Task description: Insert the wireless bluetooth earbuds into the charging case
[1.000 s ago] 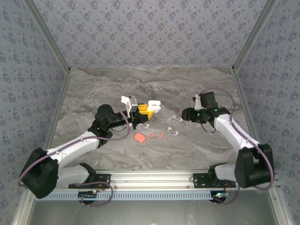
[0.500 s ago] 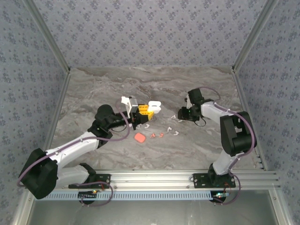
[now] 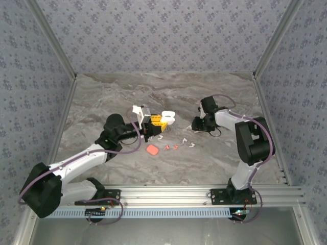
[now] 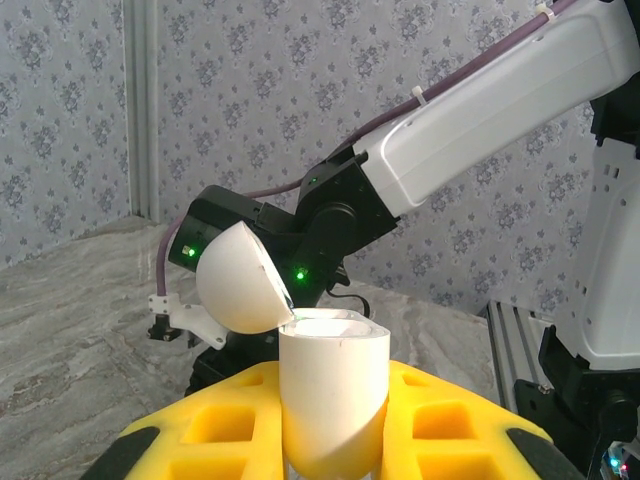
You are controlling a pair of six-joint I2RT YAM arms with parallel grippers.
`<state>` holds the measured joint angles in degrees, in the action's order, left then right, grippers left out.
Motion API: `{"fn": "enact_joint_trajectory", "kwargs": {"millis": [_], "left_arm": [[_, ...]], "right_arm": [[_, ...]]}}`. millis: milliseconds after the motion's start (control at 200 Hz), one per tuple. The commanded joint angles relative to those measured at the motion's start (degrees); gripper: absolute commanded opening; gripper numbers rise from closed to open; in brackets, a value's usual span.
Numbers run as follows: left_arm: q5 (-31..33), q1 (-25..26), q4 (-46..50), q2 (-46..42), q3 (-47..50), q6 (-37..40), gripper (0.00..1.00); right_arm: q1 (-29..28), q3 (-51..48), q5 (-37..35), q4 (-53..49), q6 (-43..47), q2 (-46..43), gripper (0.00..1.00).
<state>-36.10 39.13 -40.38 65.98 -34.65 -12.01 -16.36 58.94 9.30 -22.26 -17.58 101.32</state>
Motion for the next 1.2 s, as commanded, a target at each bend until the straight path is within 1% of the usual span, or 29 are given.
{"fn": "enact_joint_trajectory", "kwargs": {"millis": [0, 110, 270, 440, 475, 660, 775, 874, 1069, 1199], "left_arm": [[0.5, 0.5, -0.5, -1.7, -1.1, 0.2, 0.0], [0.6, 0.5, -0.1, -1.9, -1.2, 0.2, 0.0], [0.8, 0.4, 0.4, -2.0, -1.1, 0.3, 0.0], [1.0, 0.5, 0.7, -2.2, -1.0, 0.5, 0.0], [1.1, 0.4, 0.7, -2.3, -1.0, 0.5, 0.0], [1.7, 0.4, 0.7, -2.5, -0.5, 0.3, 0.0], [2.0, 0.5, -0.1, -2.4, 0.0, -0.4, 0.0], [1.8, 0.5, -1.5, -1.9, 0.2, -1.6, 0.0], [0.5, 0.5, -5.6, 0.8, -0.2, -4.8, 0.0], [-0.6, 0.7, -7.8, 3.4, -1.4, -6.4, 0.0]], "right_arm": [[-0.6, 1.5, -0.9, -1.5, 0.3, 1.7, 0.36], [-0.8, 1.9, -1.0, -1.8, 0.5, 2.3, 0.32], [-1.4, 2.5, -1.5, -2.6, 0.9, 2.5, 0.31], [-1.9, 2.7, -2.2, -3.4, 1.4, 2.3, 0.25], [-2.0, 2.7, -2.2, -3.4, 1.4, 2.0, 0.24], [-2.4, 1.8, -3.5, -3.0, 2.7, -1.6, 0.23], [-2.4, -0.5, -3.5, -0.9, 4.6, -7.5, 0.22], [-2.5, -2.8, -2.4, 0.8, 7.6, -14.9, 0.22], [-3.4, -5.9, -0.1, 1.3, 16.2, -32.8, 0.21], [-4.1, -5.7, 3.0, 1.4, 22.0, -43.0, 0.22]]}}
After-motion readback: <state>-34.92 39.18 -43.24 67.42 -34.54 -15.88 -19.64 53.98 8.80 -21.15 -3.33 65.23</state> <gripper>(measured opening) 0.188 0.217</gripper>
